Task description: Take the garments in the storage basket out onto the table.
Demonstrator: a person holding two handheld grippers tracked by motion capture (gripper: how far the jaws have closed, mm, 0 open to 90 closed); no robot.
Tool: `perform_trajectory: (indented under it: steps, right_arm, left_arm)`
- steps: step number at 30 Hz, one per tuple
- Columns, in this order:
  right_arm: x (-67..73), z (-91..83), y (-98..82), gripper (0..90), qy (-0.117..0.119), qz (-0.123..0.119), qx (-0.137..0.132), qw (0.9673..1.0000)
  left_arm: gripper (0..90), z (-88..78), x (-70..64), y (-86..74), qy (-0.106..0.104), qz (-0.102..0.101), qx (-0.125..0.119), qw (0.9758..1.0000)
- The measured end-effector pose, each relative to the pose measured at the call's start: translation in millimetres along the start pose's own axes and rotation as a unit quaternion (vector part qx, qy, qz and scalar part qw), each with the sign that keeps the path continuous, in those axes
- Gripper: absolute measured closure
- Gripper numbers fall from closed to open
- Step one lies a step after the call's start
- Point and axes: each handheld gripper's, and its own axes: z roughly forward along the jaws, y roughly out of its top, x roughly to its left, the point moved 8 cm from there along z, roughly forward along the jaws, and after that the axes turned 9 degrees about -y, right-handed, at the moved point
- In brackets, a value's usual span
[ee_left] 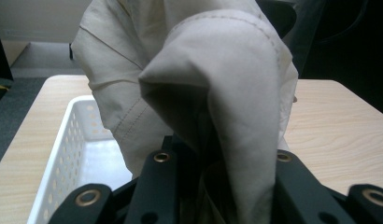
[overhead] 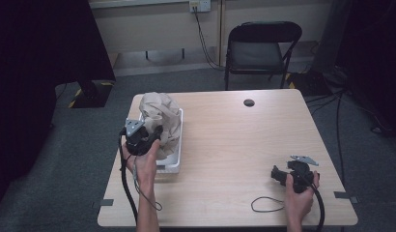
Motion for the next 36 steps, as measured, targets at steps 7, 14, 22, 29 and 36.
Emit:
perform_trajectory:
  steps: [7,14,22,29,36]
  right_arm:
    - [0.0,0.0,0.0,0.0,0.0,0.0,0.0,1.0]
    - [0.0,0.0,0.0,0.0,0.0,0.0,0.0,1.0]
    - [0.0,0.0,0.0,0.0,0.0,0.0,0.0,1.0]
    - [0.0,0.0,0.0,0.0,0.0,0.0,0.0,1.0]
    - [0.0,0.0,0.0,0.0,0.0,0.0,0.0,1.0]
  left_arm:
    - [74.7,-0.1,-9.3,1.0,-0.009,0.008,-0.006,0.9999]
    - [74.7,-2.0,-17.4,6.4,-0.017,0.015,-0.012,0.9997]
    - [74.7,-1.7,-27.9,10.1,-0.029,0.021,-0.015,0.9992]
    - [74.7,0.8,-36.4,11.2,-0.034,0.031,-0.015,0.9988]
    - [74.7,4.0,-47.0,15.1,-0.045,0.04,-0.015,0.9981]
